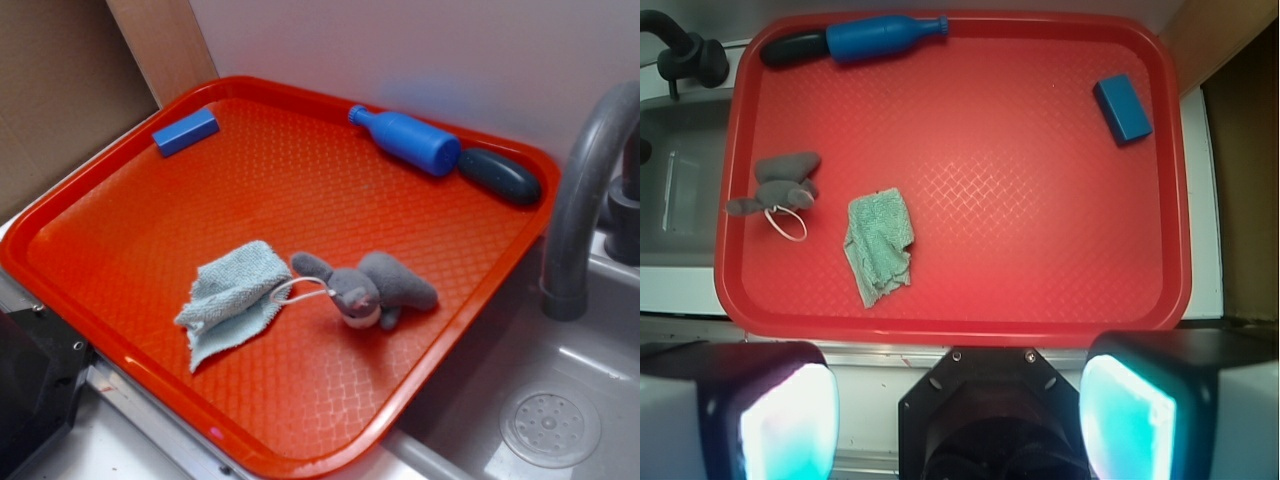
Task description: Grab the blue cloth.
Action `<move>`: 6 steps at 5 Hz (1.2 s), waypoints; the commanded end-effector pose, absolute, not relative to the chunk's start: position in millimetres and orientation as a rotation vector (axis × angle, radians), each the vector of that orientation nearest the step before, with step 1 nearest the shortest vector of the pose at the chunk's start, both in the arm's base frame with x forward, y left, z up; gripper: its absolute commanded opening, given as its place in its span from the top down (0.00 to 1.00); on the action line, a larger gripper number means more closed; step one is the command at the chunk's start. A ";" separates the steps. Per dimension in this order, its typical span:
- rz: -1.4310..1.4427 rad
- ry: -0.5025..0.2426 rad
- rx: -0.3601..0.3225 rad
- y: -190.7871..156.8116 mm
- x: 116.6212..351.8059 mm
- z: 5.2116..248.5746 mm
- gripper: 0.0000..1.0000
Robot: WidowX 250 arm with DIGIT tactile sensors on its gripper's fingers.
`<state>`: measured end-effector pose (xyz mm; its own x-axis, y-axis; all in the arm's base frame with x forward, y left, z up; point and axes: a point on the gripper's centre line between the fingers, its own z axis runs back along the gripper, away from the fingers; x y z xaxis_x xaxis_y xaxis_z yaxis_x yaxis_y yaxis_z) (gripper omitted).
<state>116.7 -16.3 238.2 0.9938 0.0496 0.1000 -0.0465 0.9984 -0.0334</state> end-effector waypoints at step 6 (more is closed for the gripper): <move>-0.563 -0.215 -0.064 -65.4 152.1 97.0 0.00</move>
